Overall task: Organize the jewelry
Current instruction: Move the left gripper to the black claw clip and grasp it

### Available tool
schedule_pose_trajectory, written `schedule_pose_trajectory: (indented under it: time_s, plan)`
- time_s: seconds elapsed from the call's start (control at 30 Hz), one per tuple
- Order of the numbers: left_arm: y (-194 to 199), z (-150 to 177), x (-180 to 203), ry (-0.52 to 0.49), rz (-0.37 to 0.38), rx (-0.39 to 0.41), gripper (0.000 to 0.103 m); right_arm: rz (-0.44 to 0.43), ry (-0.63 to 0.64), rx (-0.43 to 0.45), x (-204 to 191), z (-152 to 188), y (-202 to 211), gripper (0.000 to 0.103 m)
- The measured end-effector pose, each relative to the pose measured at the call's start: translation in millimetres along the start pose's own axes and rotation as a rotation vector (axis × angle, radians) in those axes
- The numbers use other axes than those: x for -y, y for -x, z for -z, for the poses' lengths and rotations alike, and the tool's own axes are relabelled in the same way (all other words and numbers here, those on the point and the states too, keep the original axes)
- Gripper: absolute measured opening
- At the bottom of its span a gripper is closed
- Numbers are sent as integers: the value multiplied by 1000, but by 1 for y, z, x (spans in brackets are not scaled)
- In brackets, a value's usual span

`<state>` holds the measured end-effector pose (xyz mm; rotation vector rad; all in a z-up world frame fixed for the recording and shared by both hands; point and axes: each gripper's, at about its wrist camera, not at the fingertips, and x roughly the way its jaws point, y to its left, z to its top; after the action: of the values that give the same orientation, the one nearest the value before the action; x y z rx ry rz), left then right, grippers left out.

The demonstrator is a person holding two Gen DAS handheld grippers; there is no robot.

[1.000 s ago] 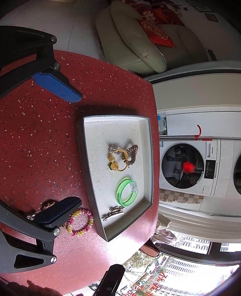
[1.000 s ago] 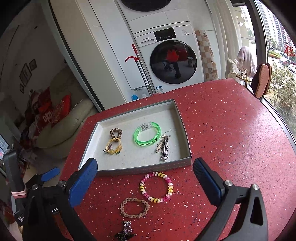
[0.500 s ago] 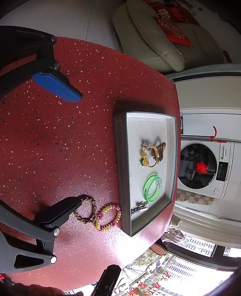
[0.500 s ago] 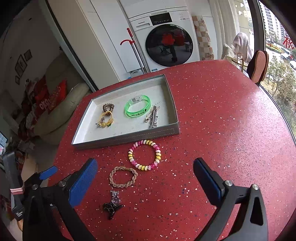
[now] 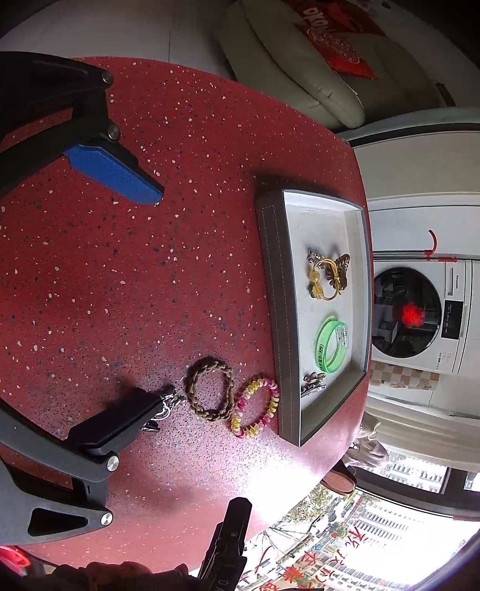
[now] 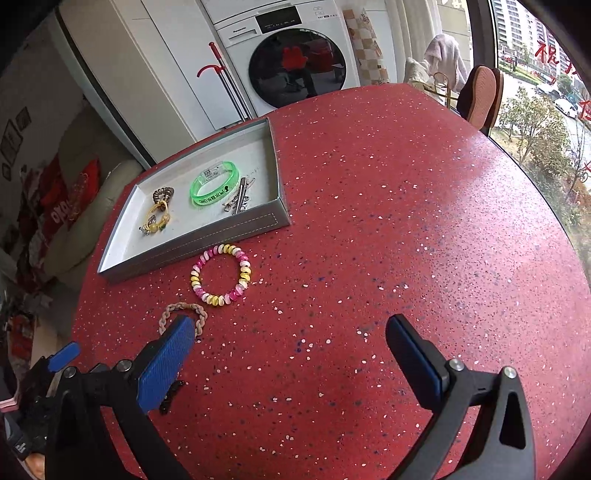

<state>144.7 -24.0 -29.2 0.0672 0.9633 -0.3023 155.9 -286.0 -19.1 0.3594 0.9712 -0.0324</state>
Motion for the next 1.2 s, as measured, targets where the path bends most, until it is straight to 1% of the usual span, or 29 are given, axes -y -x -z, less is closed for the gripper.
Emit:
schedule_pose_trajectory:
  time_s: [0.13, 0.27, 0.47, 0.57, 0.67, 0.7, 0.73, 0.77, 0.83, 0.87, 0.9, 0.93, 1.03, 1.1, 1.17, 1.2]
  plan:
    - [-3, 4, 15, -23, 22, -7, 103, 12, 27, -20, -5, 1, -10, 103]
    - [-5, 7, 30, -58, 17, -2, 103, 32, 68, -30, -14, -2, -18, 103]
    - [-10, 11, 44, -66, 31, -8, 103, 29, 86, -36, -22, -10, -28, 103]
    - [-12, 14, 53, -88, 32, 1, 103, 36, 114, -40, -29, -14, -35, 103]
    - [-16, 14, 60, -111, 34, -10, 102, 51, 141, -43, -37, -17, -43, 100]
    - [-17, 15, 60, -110, 36, -13, 100, 51, 145, -49, -38, -19, -46, 98]
    - [-18, 15, 61, -109, 35, -13, 93, 49, 146, -55, -40, -20, -50, 97]
    - [-20, 15, 62, -111, 33, -17, 91, 48, 150, -59, -42, -21, -53, 94]
    - [-21, 16, 63, -107, 32, -20, 90, 59, 165, -65, -46, -22, -60, 89]
    - [-21, 17, 64, -106, 33, -18, 88, 67, 178, -66, -48, -22, -63, 85]
    - [-21, 17, 64, -106, 31, -17, 82, 76, 191, -68, -51, -22, -66, 80]
    - [-22, 18, 65, -108, 31, -19, 80, 85, 202, -73, -53, -23, -70, 78]
    - [-23, 20, 66, -112, 30, -20, 78, 138, 248, -59, -60, -21, -73, 75]
    - [-22, 21, 66, -114, 25, -13, 68, 170, 281, -48, -64, -17, -74, 73]
    - [-22, 22, 66, -116, 26, -8, 63, 163, 285, -39, -64, -14, -72, 68]
    - [-21, 22, 65, -114, 29, -6, 54, 163, 285, -40, -64, -14, -71, 65]
